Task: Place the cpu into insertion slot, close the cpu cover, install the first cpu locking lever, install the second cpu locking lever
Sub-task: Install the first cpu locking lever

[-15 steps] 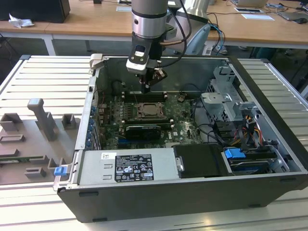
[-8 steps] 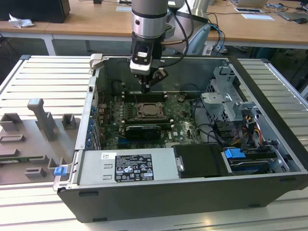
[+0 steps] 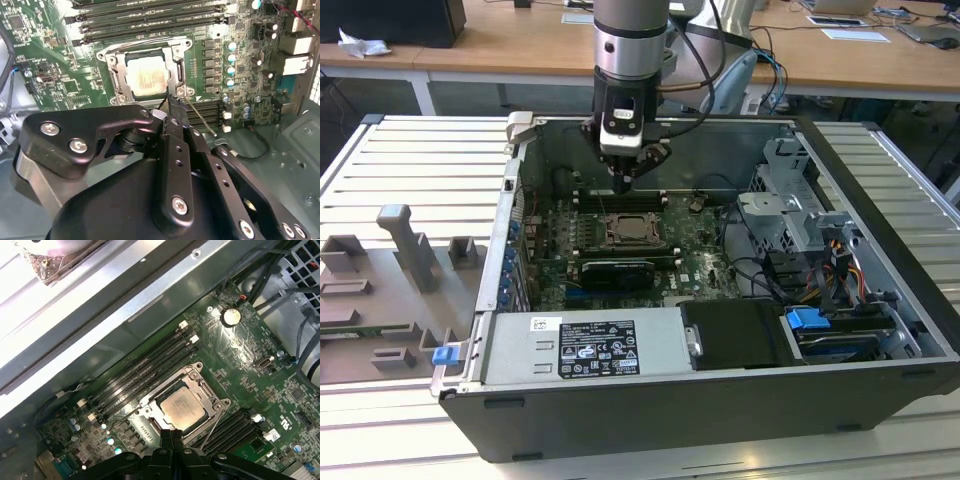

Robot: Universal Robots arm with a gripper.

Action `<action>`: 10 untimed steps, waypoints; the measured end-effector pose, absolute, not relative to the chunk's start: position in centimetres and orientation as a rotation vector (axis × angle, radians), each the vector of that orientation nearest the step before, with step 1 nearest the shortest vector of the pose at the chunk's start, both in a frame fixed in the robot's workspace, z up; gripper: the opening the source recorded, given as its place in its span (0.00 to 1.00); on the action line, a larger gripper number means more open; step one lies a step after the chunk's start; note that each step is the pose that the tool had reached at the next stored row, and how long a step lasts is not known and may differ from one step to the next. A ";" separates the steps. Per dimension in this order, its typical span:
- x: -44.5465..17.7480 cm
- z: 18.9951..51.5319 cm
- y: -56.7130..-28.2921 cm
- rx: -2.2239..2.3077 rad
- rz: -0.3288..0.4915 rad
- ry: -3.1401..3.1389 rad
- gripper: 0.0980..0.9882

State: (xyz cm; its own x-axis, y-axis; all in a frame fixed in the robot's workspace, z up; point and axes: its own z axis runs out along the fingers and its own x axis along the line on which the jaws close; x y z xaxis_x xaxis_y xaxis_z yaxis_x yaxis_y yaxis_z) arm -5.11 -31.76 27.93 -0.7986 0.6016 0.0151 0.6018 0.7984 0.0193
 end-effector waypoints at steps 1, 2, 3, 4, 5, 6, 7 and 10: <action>-5.1 27.9 -31.8 -0.982 -0.036 -2.975 0.01; -5.1 27.9 -31.8 -0.968 -0.036 -2.980 0.01; -5.1 27.9 -31.8 -0.951 -0.036 -2.985 0.01; -5.1 27.9 -31.8 -0.937 -0.036 -2.989 0.01; -5.1 27.9 -31.8 -0.900 -0.036 -3.000 0.01; -5.1 27.9 -31.8 -0.876 -0.036 -3.007 0.01; -5.1 27.9 -31.8 -0.849 -0.036 -3.015 0.01; -5.1 27.9 -31.8 -0.743 -0.035 -3.042 0.01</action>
State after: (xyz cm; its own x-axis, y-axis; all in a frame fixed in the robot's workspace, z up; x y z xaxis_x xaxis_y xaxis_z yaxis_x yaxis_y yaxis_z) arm -5.11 -31.76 27.93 -0.8875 0.4606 0.0152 0.4608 0.8873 0.0193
